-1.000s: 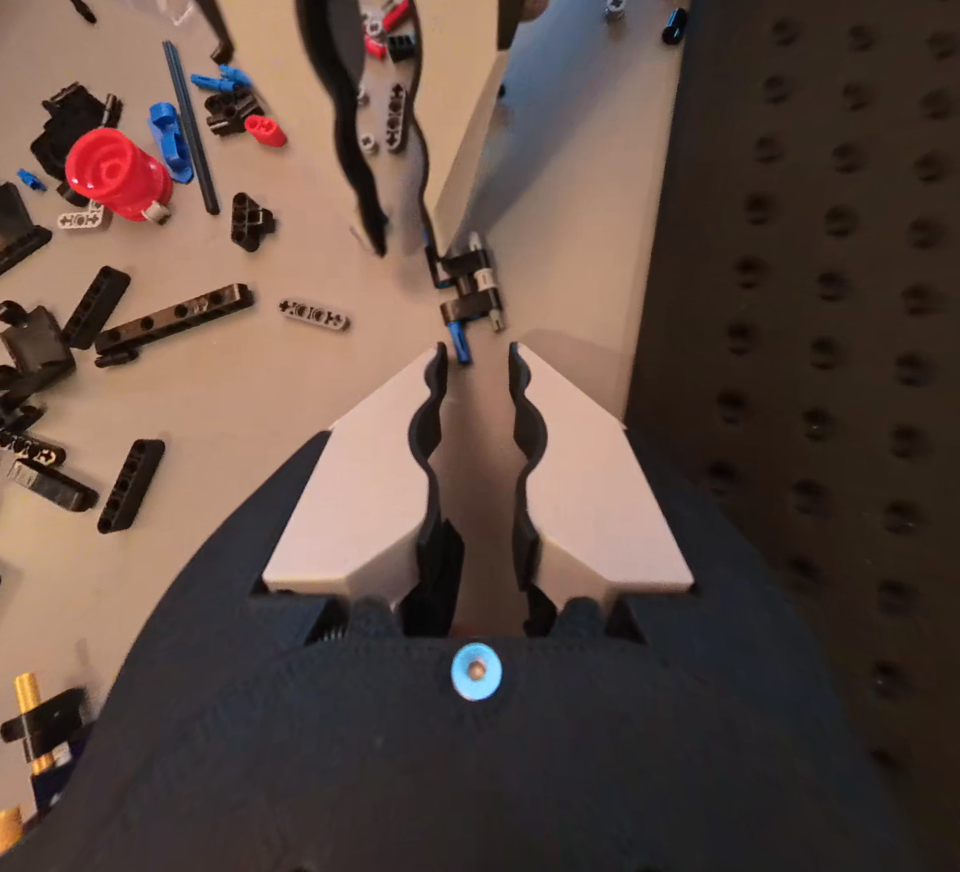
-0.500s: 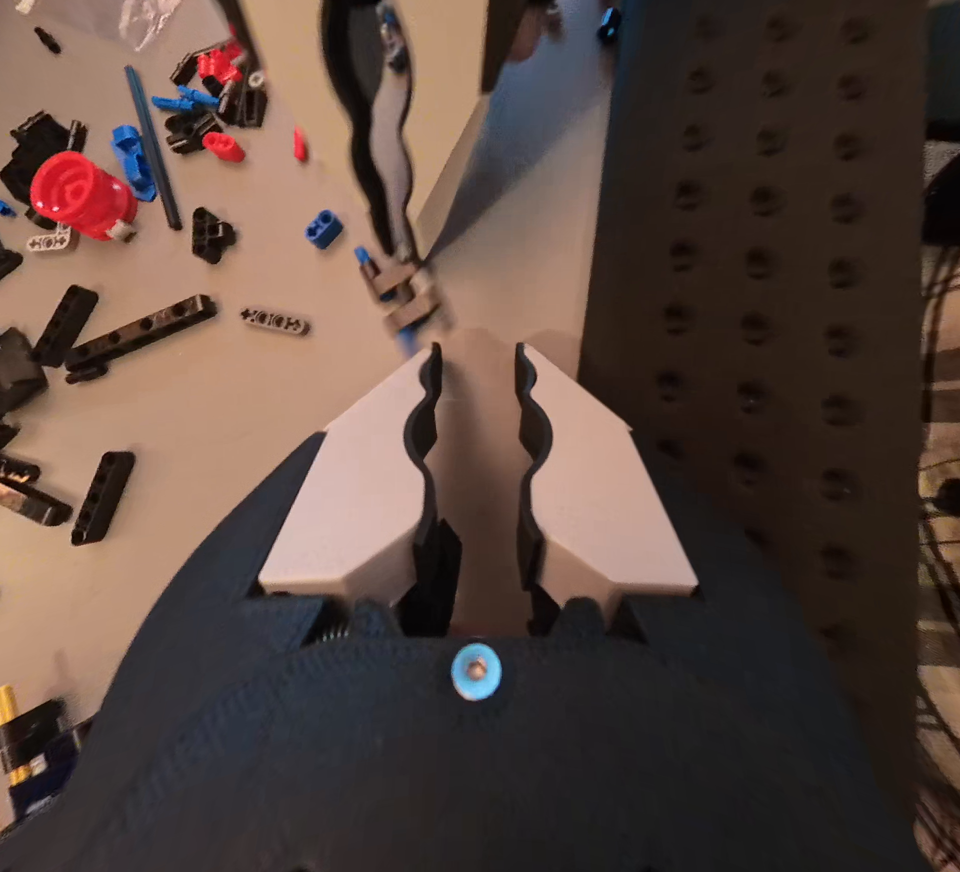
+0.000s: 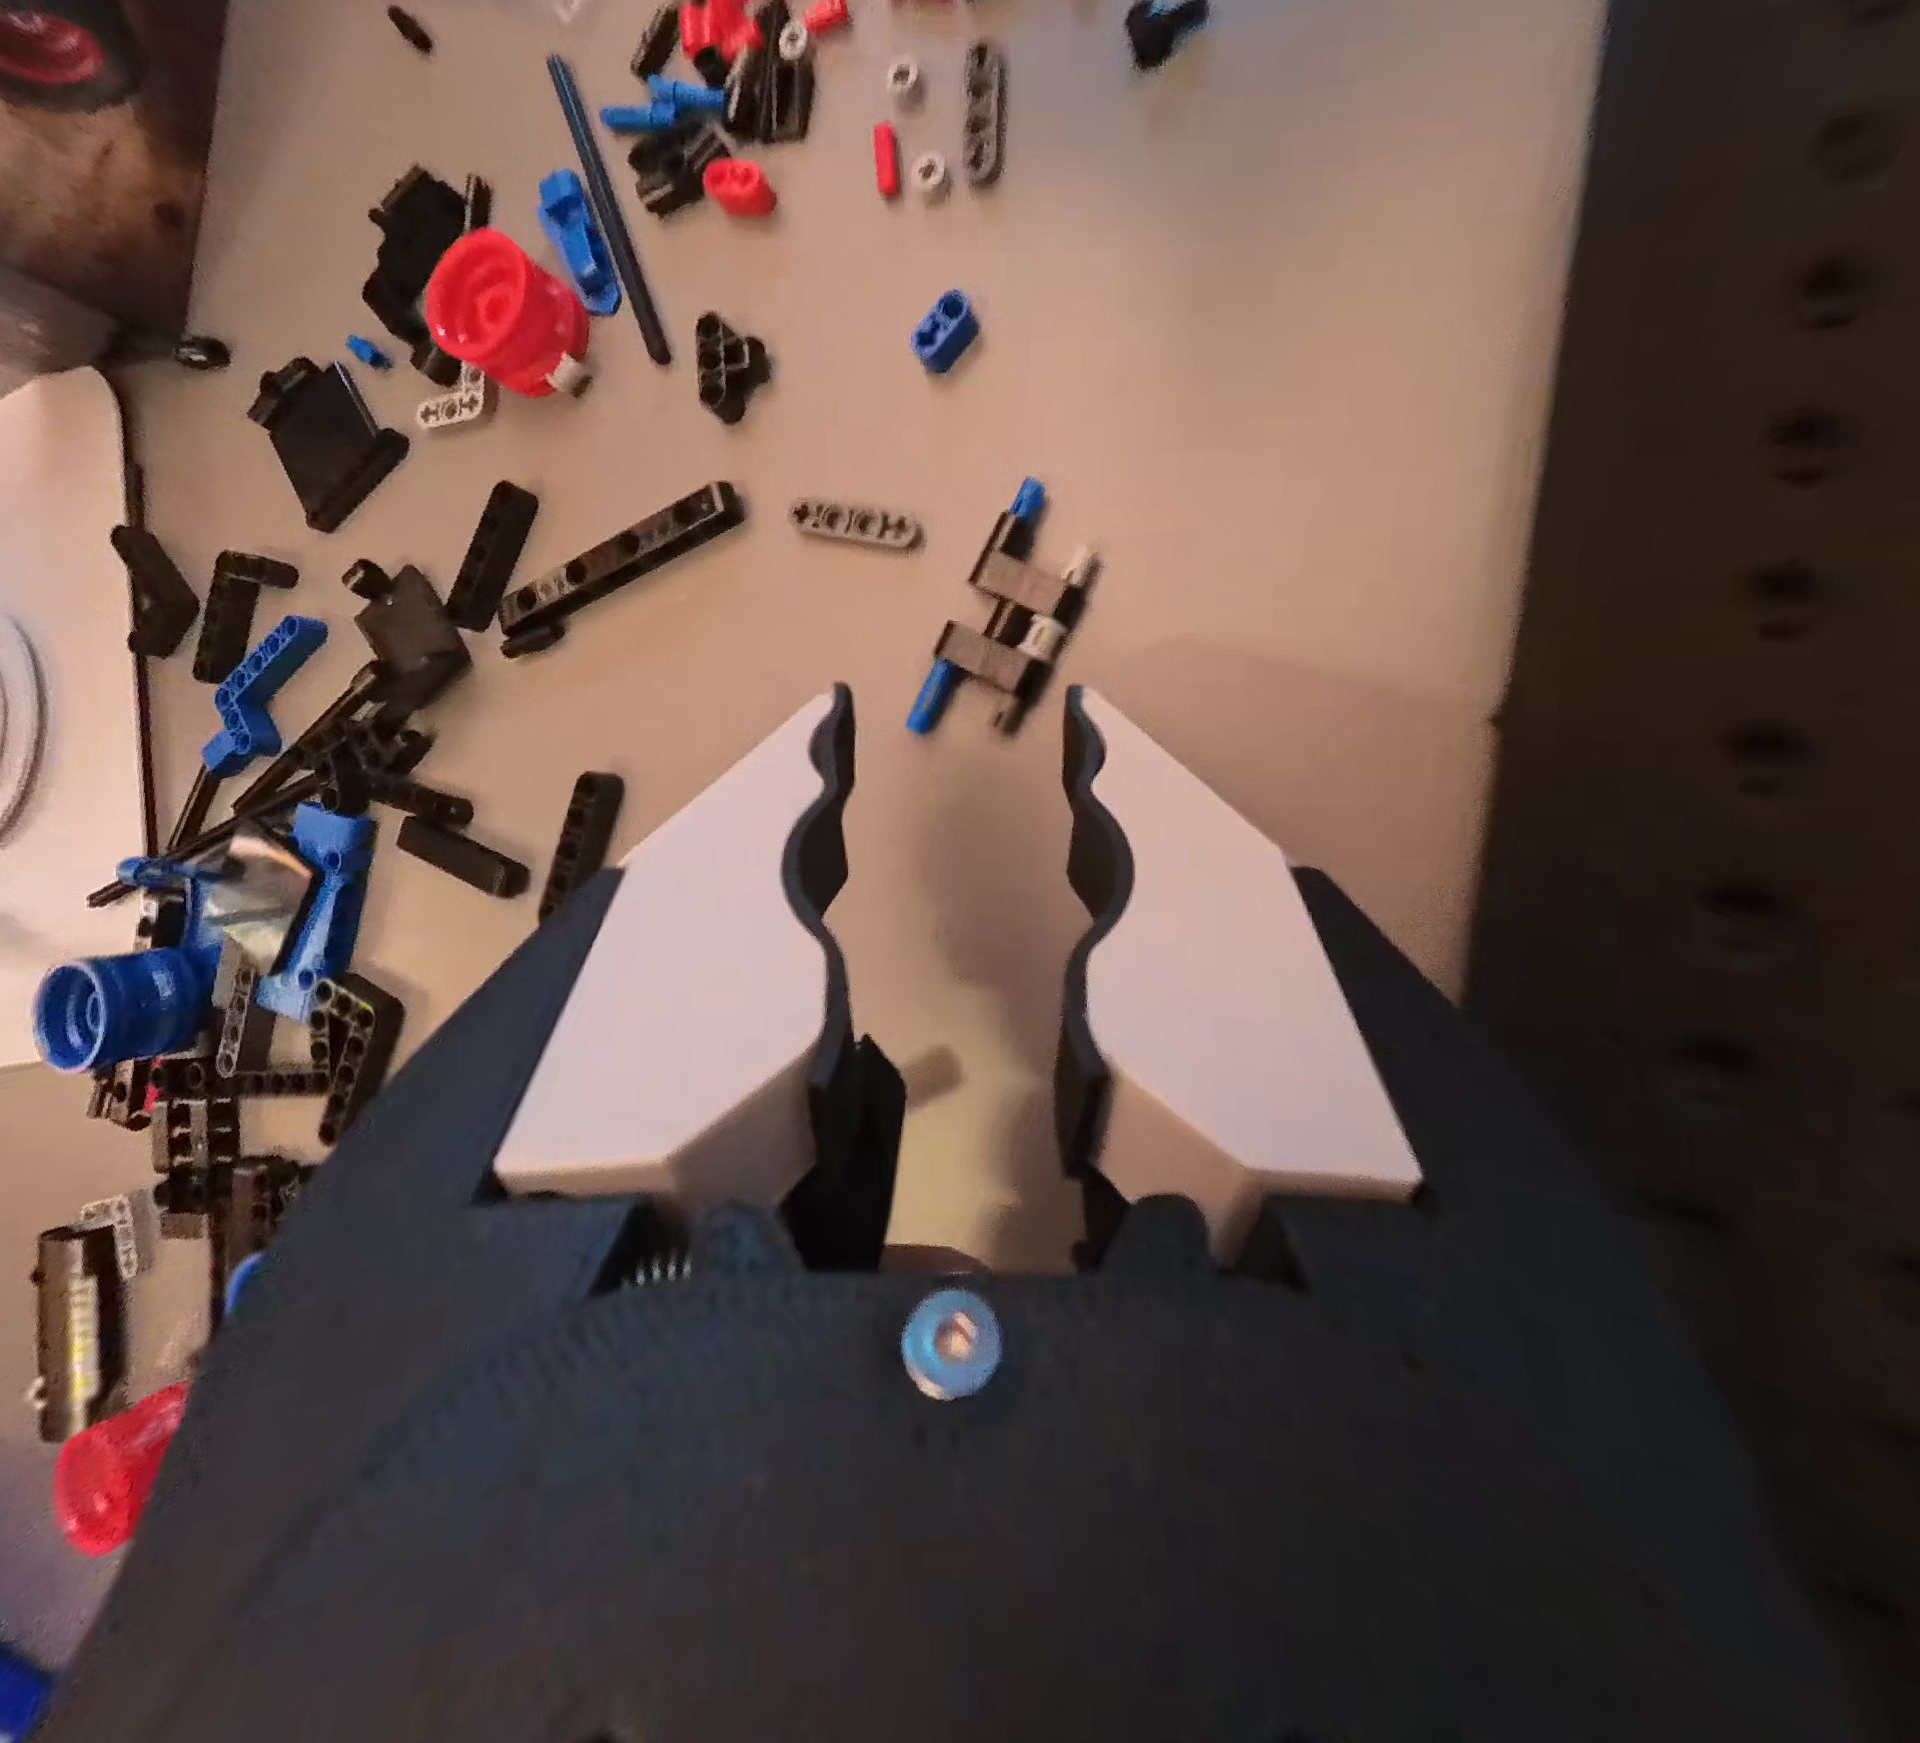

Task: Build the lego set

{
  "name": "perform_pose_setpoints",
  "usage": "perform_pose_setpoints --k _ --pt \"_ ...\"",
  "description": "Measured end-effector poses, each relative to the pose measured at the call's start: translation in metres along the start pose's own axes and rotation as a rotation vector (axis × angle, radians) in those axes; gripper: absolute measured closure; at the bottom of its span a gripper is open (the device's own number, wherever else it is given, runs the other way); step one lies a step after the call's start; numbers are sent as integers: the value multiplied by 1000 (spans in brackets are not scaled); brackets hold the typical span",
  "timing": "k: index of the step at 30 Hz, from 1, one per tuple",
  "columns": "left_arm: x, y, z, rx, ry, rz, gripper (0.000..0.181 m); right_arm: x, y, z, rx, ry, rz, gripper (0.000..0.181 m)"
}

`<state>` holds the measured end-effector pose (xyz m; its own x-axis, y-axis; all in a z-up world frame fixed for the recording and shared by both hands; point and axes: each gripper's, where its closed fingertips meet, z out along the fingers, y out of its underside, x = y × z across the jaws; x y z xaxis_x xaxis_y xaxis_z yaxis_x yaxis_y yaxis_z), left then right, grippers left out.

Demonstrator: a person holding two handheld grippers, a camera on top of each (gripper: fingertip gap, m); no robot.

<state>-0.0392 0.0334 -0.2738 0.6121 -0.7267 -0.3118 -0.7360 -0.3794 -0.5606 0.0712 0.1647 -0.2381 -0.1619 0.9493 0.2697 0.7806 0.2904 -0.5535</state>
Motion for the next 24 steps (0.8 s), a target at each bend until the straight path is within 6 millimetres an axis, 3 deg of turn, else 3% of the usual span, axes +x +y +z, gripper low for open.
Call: perform_pose_setpoints --k 4,14,20,24 --pt "3 6 8 -58 94 -60 147 7 5 1 23 8 32 169" --pt "50 -8 0 -16 280 -104 142 16 -3 52 19 -58 35 169" --pt "56 -9 -2 -3 273 -68 140 13 0 65 -5 -139 63 175" --pt "48 -10 -1 9 233 -58 139 15 -1 65 13 -145 74 177"
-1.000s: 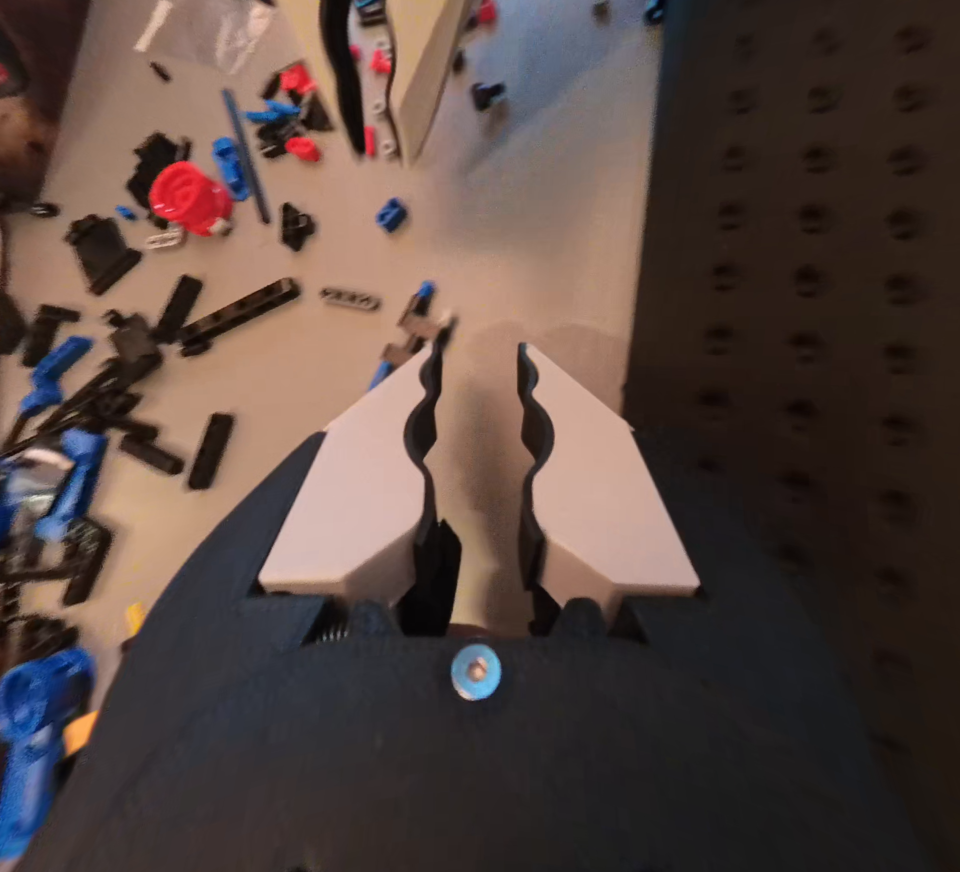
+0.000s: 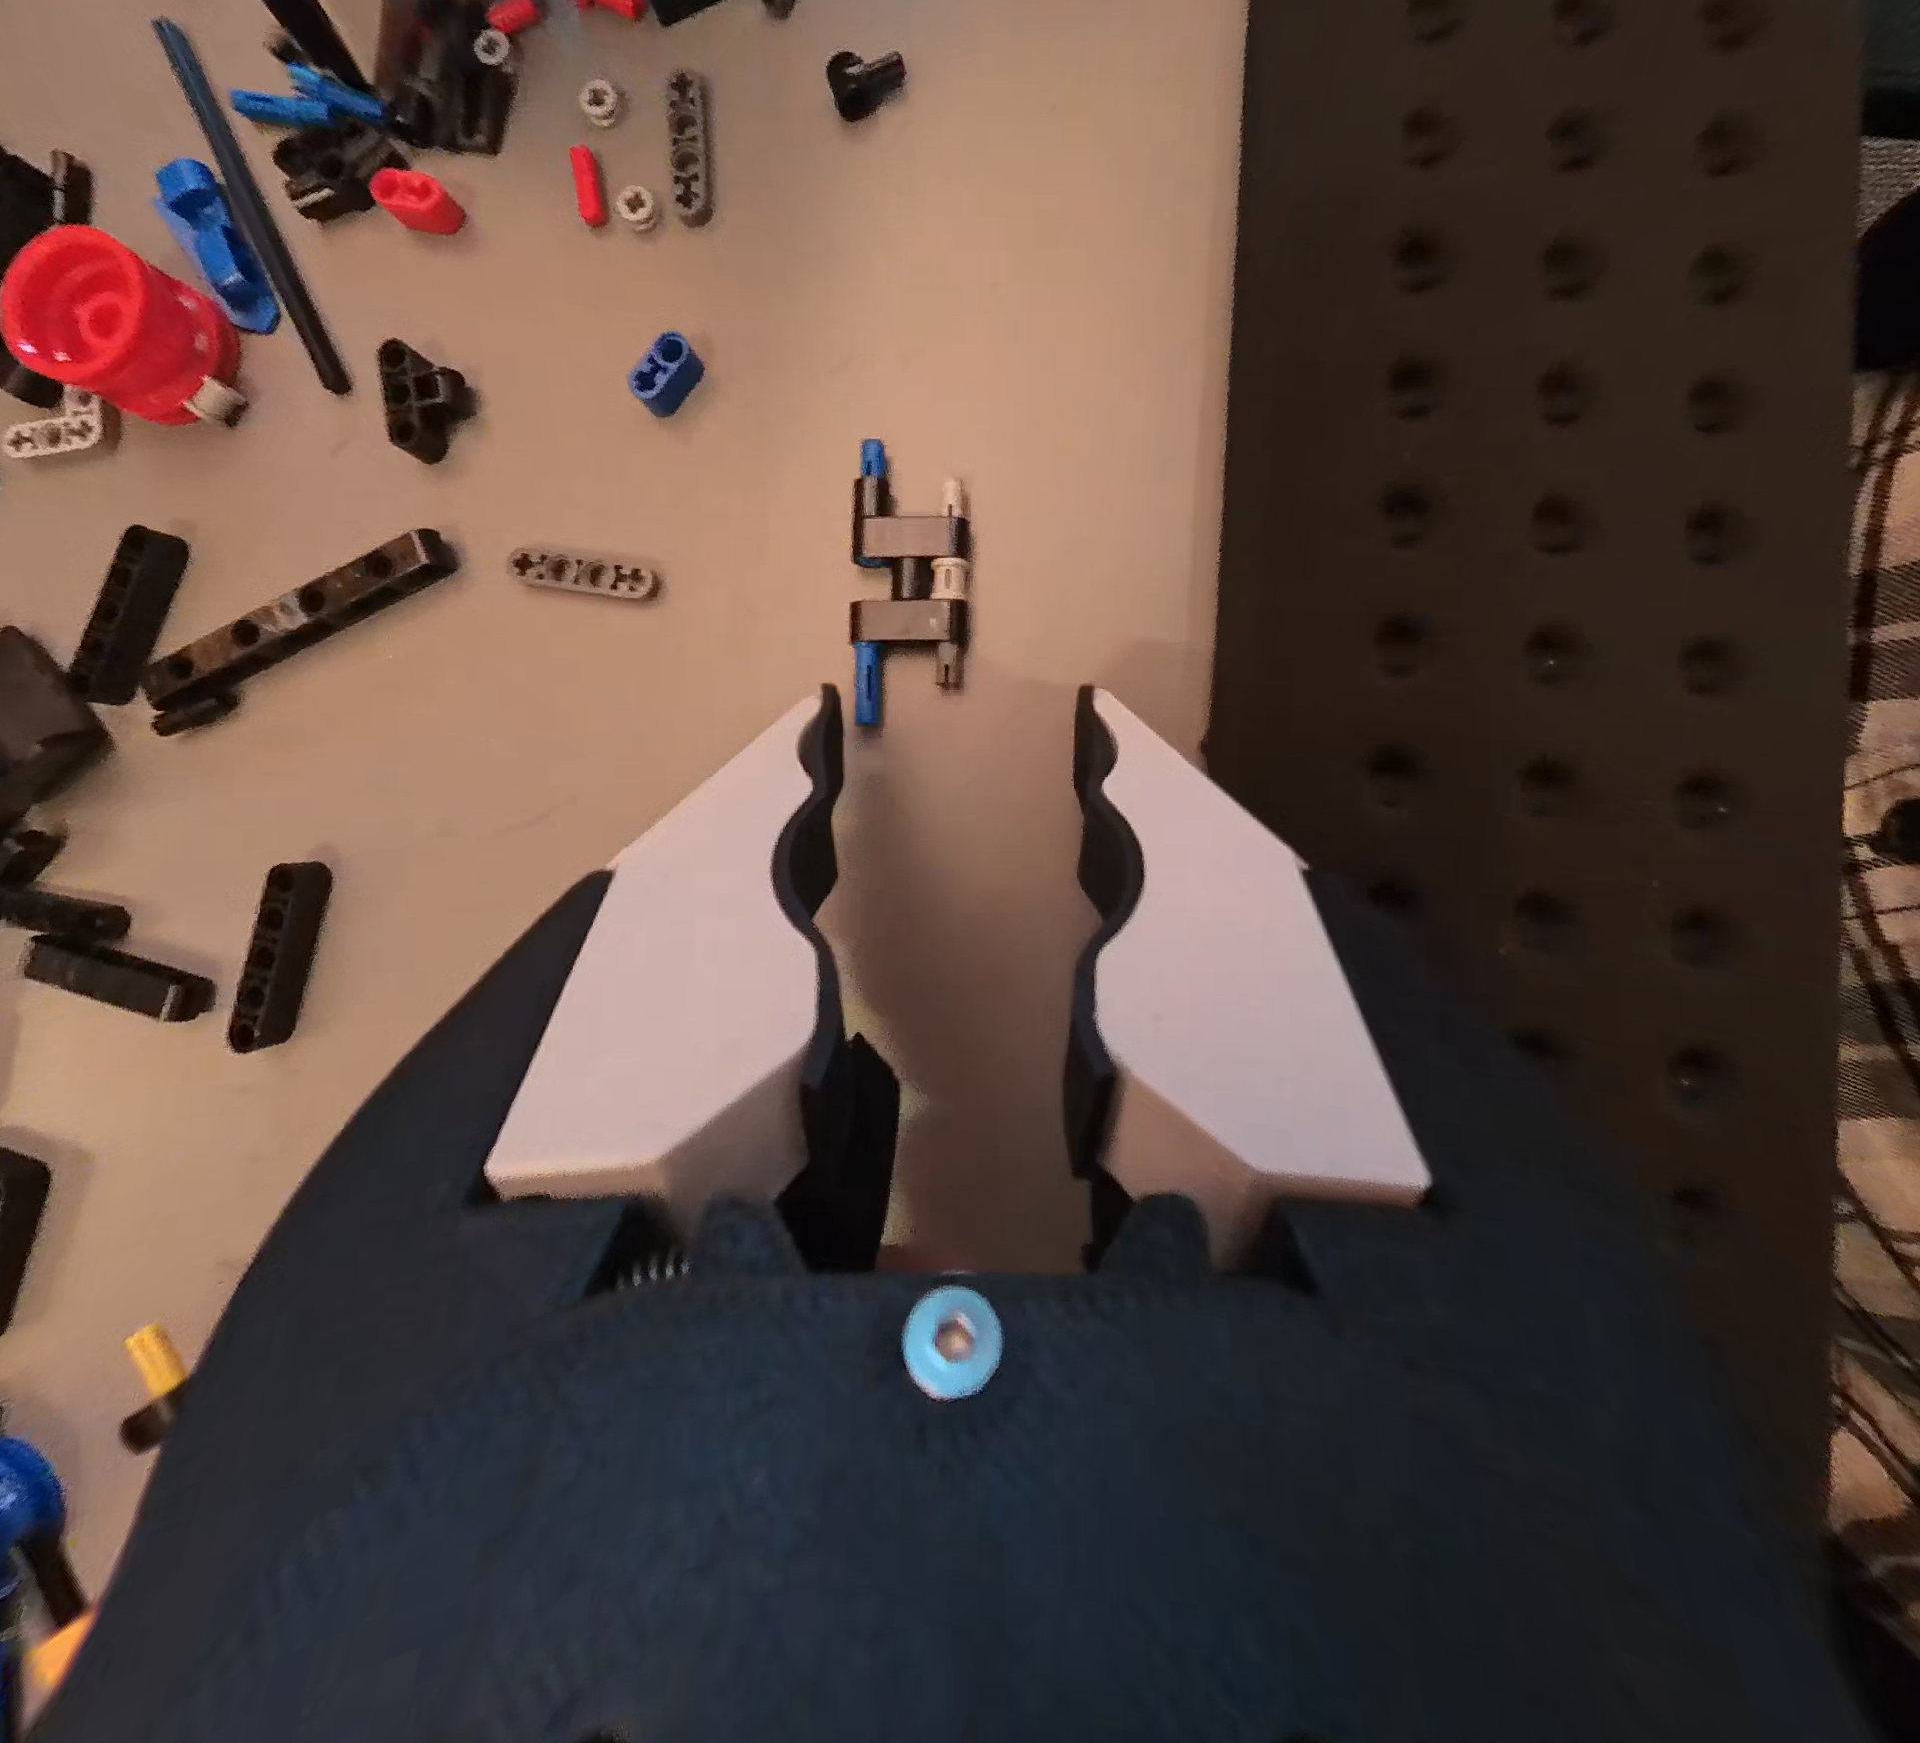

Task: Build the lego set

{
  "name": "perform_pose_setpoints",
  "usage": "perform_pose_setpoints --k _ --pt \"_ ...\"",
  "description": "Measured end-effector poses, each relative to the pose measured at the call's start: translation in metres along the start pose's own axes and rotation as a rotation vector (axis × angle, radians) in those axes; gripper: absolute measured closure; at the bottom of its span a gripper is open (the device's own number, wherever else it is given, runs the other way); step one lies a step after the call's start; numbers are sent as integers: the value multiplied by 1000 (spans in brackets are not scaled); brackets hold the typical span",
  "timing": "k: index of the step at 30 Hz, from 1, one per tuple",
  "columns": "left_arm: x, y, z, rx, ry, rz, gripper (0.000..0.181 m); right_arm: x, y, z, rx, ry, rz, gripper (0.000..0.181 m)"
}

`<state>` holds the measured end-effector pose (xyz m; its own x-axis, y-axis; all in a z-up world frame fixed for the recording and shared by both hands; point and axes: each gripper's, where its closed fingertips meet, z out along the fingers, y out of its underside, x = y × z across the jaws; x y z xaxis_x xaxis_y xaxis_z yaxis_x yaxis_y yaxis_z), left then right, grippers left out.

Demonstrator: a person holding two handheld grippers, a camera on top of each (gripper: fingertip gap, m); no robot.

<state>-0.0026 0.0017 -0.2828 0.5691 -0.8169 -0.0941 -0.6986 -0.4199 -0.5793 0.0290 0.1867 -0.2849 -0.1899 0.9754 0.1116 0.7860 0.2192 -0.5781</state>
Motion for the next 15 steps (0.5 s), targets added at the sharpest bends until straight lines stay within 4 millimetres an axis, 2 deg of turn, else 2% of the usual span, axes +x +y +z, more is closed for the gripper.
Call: perform_pose_setpoints --k 6,11,13,15 --pt "-15 5 1 -64 -73 22 141 -5 -11 -22 69 31 -18 177" --pt "8 8 -1 -75 -1 -23 150 -37 -27 -44 129 31 -82 178" --pt "23 4 1 -46 62 -29 155 -51 -31 -49 146 29 -105 177" --pt "29 -3 2 -2 80 9 166 -63 -35 -54 171 20 -117 177"
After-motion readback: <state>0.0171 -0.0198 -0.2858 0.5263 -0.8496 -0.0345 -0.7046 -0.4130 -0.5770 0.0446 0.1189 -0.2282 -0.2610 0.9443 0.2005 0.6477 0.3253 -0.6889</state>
